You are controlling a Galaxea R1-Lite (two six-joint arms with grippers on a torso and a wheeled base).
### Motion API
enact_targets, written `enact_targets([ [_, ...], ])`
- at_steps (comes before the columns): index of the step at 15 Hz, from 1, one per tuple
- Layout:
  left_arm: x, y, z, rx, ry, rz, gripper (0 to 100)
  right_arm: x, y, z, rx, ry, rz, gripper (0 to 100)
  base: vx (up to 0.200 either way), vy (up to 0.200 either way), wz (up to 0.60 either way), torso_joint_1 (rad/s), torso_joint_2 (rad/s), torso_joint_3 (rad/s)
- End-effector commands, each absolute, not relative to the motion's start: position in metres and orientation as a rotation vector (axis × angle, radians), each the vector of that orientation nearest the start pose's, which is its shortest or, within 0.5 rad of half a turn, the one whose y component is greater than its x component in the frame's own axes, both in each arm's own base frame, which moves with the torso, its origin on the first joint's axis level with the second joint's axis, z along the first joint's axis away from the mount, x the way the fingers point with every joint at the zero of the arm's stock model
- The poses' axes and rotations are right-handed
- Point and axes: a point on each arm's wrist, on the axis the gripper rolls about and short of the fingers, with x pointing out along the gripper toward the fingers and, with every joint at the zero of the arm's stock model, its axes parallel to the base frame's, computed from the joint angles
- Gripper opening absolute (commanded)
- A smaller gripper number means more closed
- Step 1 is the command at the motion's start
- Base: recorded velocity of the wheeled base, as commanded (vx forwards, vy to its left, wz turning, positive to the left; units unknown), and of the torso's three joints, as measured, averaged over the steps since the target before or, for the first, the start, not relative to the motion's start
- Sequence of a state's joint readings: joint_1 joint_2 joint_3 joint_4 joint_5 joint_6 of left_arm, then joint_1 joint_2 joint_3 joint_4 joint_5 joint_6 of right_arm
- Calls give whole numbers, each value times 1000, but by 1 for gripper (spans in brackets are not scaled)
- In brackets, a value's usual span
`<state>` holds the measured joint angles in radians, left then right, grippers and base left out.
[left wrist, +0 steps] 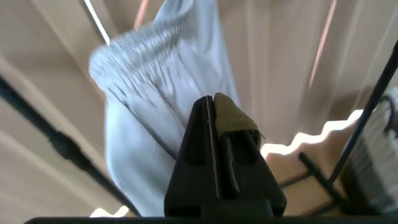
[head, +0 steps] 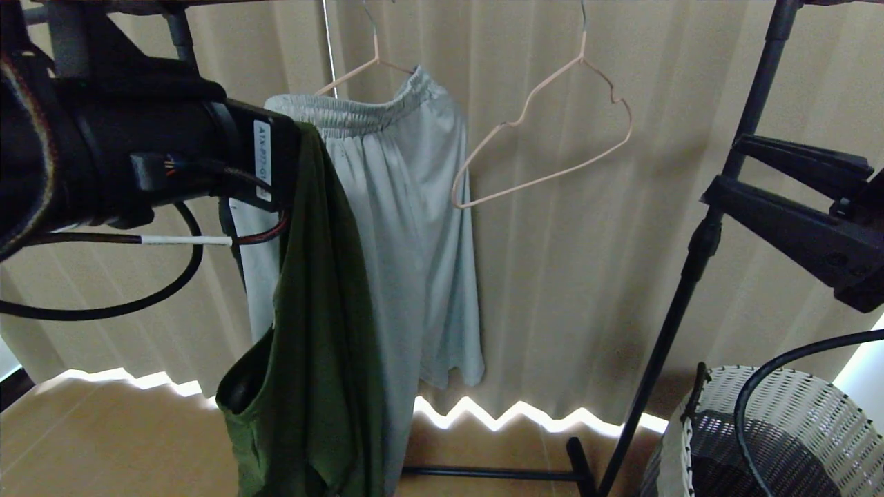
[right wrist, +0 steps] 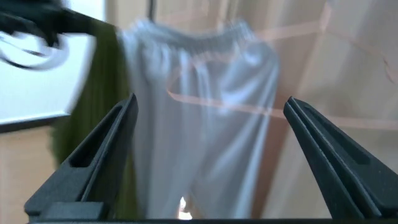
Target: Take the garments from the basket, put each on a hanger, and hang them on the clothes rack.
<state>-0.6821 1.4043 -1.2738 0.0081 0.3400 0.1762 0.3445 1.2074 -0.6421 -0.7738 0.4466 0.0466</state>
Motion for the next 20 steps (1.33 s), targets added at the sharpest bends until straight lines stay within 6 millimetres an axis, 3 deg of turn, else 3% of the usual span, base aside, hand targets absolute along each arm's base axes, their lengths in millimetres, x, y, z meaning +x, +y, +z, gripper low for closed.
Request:
enact_targets([
  [1,169,-117,320,282,114,-314,0,169,58,257,-15,-130,714,100,0,0,0,0,0,0],
  [2,169,-117,320,282,114,-314,0,169,58,257,-15,-130,714,100,0,0,0,0,0,0],
  [3,155,-95,302,306,151,-265,0,168,47,241,-81,9,553,100,0,0,0,0,0,0],
  [6,140,-68,277,316,207,-191,0,155,40,223,-131,144,346,100,0,0,0,0,0,0],
  [8,125,-52,257,314,244,-143,0,139,33,201,-180,208,203,100,0,0,0,0,0,0],
  [9,125,-52,257,314,244,-143,0,139,33,201,-180,208,203,100,0,0,0,0,0,0],
  [10,122,-41,252,298,247,-90,0,130,29,184,-199,248,146,100,0,0,0,0,0,0],
  [15,125,-34,238,273,224,-72,0,121,25,169,-190,196,132,100,0,0,0,0,0,0],
  [20,117,-30,228,267,209,-57,0,124,18,174,-180,173,73,100,0,0,0,0,0,0],
])
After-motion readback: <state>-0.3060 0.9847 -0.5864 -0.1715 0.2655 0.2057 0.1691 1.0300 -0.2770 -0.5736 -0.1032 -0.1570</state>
